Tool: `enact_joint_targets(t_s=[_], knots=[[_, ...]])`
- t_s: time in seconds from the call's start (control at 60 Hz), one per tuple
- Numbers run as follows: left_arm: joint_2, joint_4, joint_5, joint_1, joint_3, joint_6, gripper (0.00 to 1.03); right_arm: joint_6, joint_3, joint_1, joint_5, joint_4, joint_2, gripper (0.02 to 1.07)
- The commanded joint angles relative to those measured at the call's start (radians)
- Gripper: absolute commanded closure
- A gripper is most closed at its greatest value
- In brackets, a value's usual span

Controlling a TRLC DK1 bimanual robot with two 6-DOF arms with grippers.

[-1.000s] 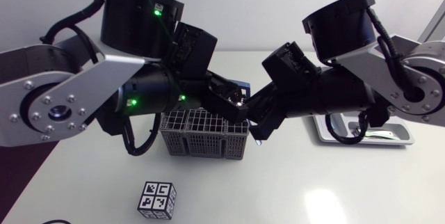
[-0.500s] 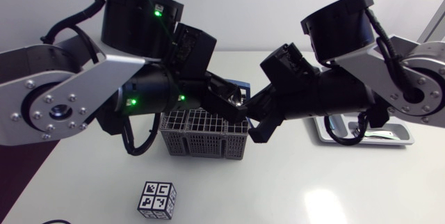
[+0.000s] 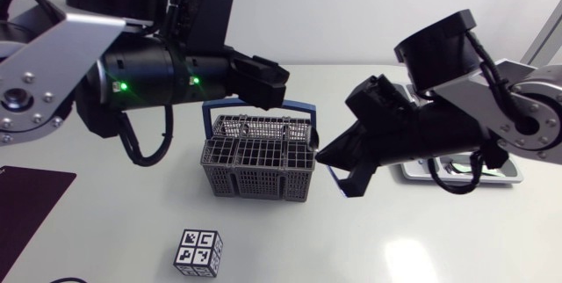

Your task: Transfer all utensils from the basket to the drawer tray.

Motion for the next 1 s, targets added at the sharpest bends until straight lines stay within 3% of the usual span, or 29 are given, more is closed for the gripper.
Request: enact_joint_targets(t_s=[0.0, 0.283, 0.533, 0.767, 0.983], knots=[[-0.025, -0.026, 0.011, 0.036, 0.028, 0.002, 0.35, -0.085, -0.025, -0.081, -0.041, -0.044, -0.024, 1.01], [-0.072, -0.040, 0.005, 0.148, -0.059, 0.060, 0.35, -0.462, -0.018, -0.463, -0.151, -0.213, 0.005, 1.01], [-0.109, -0.038, -0.004, 0.210, -0.148, 0.105, 0.35, -0.857, 0.058, -0.765, -0.188, -0.348, 0.203, 1.01], [-0.155, -0.032, -0.006, 0.259, -0.216, 0.134, 0.35, -1.117, 0.144, -0.947, -0.133, -0.346, 0.378, 1.01], [-0.184, -0.035, -0.025, 0.267, -0.248, 0.140, 0.35, -1.260, 0.210, -1.021, 0.013, -0.203, 0.522, 1.02]])
